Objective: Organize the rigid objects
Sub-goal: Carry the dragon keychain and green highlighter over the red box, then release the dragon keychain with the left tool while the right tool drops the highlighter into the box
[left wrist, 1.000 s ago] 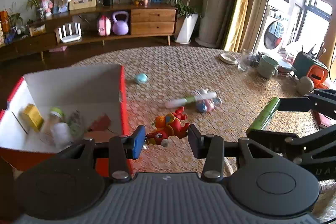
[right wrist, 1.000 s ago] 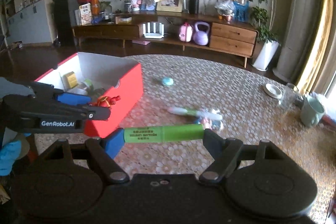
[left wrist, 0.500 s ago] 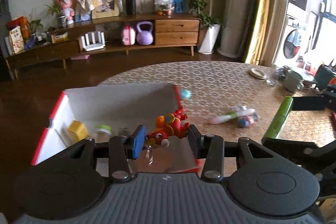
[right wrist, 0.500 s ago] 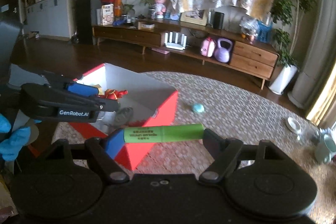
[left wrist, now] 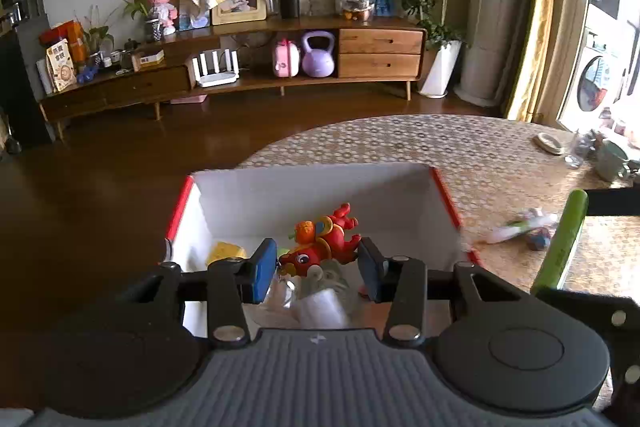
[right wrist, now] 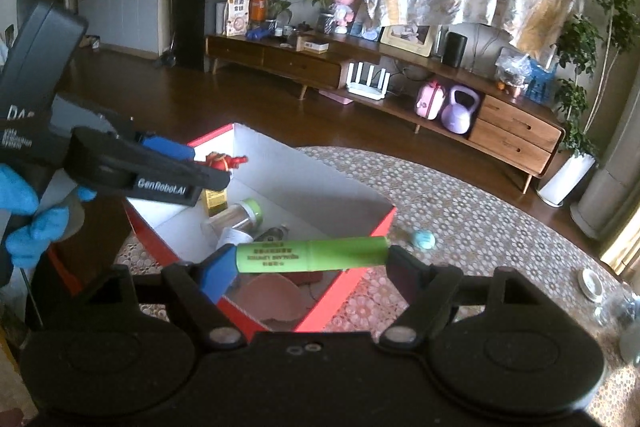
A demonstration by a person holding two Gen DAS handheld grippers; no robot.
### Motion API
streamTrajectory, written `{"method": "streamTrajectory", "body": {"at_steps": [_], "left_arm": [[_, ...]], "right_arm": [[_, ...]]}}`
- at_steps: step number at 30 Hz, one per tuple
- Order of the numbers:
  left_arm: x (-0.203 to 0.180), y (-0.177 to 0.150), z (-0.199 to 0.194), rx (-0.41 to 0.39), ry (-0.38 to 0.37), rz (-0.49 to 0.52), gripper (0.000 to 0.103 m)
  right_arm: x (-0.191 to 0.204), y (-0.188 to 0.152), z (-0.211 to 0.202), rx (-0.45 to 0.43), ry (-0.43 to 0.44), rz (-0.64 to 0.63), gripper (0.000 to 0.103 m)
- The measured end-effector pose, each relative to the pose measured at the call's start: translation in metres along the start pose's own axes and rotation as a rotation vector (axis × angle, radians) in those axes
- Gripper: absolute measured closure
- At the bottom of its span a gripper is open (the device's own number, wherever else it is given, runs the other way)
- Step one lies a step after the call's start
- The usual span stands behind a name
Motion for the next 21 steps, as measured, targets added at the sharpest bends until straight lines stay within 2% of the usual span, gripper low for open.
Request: {"method": "streamTrajectory", "body": {"at_steps": [7, 11, 21], "left_arm": [[0.023, 0.01, 0.029, 0.03, 0.007, 0.007, 0.06], [0.031, 0.012, 0.053, 0.073, -0.003, 0.0, 0.06], [0.027, 0.018, 0.105, 0.159, -0.022, 0.049, 0.059]], "right_arm": [[0.02, 0.007, 0.04, 0.042, 0.013, -0.023, 0.023], [0.03, 0.012, 0.067, 0.076, 0.02, -0.032, 0.023], [0.05, 0.018, 0.122, 0.193, 0.089, -0.059, 0.023]]}}
Point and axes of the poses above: each gripper's, at about its wrist camera, not at the fingertips, and z roughly the way its jaws point, x to its left, y to its top, the point moved 4 cm from there along z, roughly the way its jaws point, and after that the axes turned 8 degrees about -y, right-handed, at the moved point
